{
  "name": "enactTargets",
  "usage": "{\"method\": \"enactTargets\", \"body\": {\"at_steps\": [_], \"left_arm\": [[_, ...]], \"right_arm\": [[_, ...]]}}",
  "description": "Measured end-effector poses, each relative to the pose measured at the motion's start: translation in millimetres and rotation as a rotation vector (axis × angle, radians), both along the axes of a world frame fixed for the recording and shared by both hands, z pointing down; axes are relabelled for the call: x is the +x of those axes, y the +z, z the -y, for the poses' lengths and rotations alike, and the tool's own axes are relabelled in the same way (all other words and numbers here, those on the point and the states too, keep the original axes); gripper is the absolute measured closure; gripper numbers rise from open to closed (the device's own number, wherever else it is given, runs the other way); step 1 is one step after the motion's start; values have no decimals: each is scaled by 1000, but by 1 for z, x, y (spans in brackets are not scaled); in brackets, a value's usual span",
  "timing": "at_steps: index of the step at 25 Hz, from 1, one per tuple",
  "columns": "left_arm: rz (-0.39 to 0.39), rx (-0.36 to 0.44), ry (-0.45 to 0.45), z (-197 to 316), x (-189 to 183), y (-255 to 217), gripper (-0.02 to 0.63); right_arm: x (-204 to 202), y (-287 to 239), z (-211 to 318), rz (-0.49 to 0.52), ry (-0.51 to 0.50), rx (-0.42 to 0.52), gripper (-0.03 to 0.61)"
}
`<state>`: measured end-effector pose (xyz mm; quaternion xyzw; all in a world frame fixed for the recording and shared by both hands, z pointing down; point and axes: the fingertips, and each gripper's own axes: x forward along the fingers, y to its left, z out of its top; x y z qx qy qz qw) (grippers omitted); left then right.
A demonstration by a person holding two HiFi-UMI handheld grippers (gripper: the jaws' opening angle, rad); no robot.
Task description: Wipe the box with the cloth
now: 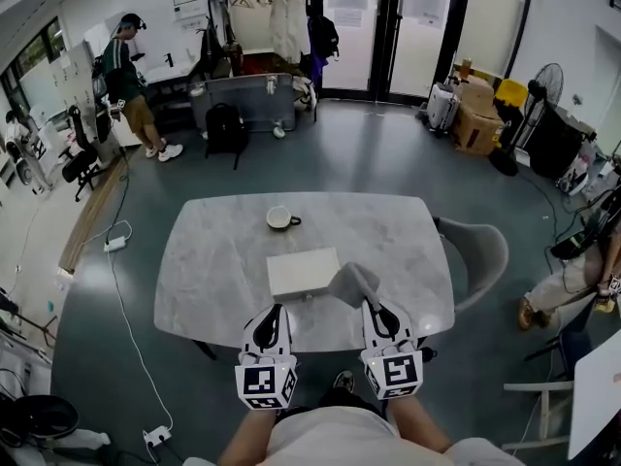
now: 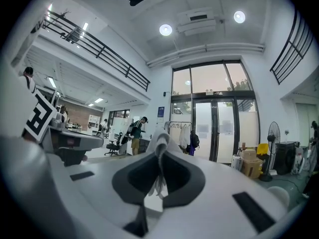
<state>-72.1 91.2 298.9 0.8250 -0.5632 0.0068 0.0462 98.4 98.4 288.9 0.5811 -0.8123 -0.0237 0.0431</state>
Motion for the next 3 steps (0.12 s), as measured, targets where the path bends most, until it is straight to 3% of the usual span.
{"method": "enactTargets", "body": {"at_steps": [3], "left_arm": [[4, 6, 6, 3, -3, -4, 584]], "right_arm": [[-3, -5, 2, 2, 2, 11, 546]]}}
